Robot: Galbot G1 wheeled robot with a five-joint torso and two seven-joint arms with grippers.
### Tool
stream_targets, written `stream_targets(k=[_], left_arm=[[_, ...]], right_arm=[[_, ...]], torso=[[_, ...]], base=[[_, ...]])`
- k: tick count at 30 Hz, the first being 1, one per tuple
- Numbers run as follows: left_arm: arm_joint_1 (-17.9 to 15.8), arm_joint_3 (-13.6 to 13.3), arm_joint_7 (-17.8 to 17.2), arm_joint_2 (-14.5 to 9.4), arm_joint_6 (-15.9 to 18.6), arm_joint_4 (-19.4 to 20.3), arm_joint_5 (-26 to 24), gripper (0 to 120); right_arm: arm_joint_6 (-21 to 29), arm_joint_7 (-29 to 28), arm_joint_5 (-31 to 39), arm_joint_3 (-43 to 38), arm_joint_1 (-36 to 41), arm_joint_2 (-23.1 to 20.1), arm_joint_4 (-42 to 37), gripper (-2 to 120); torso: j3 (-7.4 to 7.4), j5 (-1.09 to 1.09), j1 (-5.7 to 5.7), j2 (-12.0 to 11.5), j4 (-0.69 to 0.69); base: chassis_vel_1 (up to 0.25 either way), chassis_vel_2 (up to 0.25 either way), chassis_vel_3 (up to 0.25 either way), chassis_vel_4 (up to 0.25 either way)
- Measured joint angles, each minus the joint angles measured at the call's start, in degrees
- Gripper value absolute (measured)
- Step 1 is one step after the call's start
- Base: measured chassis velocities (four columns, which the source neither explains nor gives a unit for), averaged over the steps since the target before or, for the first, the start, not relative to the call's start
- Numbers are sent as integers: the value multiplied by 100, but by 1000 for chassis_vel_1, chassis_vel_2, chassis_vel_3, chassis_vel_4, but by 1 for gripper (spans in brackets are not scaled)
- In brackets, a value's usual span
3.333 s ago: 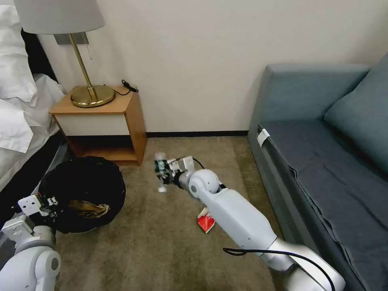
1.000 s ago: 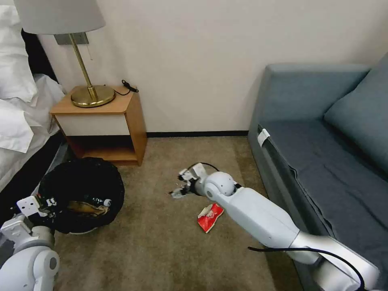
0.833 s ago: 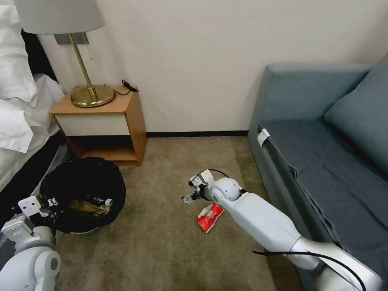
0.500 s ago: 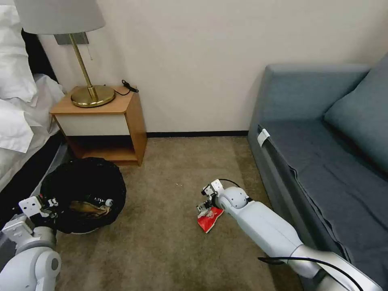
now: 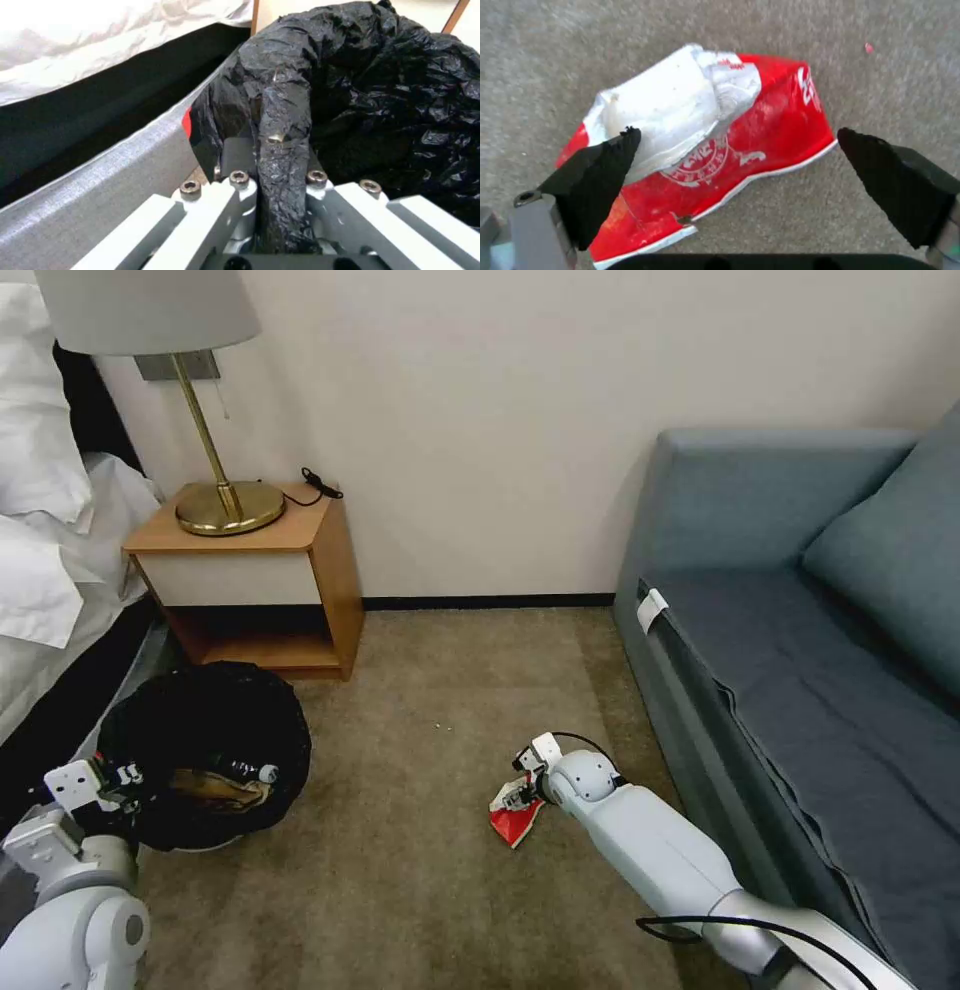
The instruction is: Pick up the trash bin, then pick up the garbage on the floor and place it into the trash bin.
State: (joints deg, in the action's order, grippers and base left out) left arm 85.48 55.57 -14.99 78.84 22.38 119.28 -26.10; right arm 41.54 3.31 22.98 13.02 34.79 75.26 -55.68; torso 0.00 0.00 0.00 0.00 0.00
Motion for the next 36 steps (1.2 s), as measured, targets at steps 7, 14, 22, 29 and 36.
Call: stream_targets(k=[7, 14, 22, 29, 36], left_arm=[[44, -17, 7, 29, -27, 36, 22, 4], [80, 18, 10, 13, -32, 87, 15, 4], [175, 40, 20, 6, -66, 143, -13, 4], [180, 53, 20, -13, -62, 198, -28, 4], [234, 68, 20, -12, -60, 251, -43, 4]], right_arm=[[-55, 153, -94, -120, 74, 68, 96, 75], [-90, 176, -96, -131, 98, 66, 49, 53], [-86, 160, 3, -159, 90, 7, -105, 20], [-33, 144, 78, -183, 90, -30, -228, 1], [15, 76, 153, -281, 148, -95, -439, 0]], torso=[[0, 0, 0, 0, 0], [0, 0, 0, 0, 0], [0, 0, 0, 0, 0], [0, 0, 0, 0, 0], [0, 0, 0, 0, 0]], base=[[0, 0, 0, 0], [0, 0, 0, 0], [0, 0, 0, 0], [0, 0, 0, 0], [0, 0, 0, 0]])
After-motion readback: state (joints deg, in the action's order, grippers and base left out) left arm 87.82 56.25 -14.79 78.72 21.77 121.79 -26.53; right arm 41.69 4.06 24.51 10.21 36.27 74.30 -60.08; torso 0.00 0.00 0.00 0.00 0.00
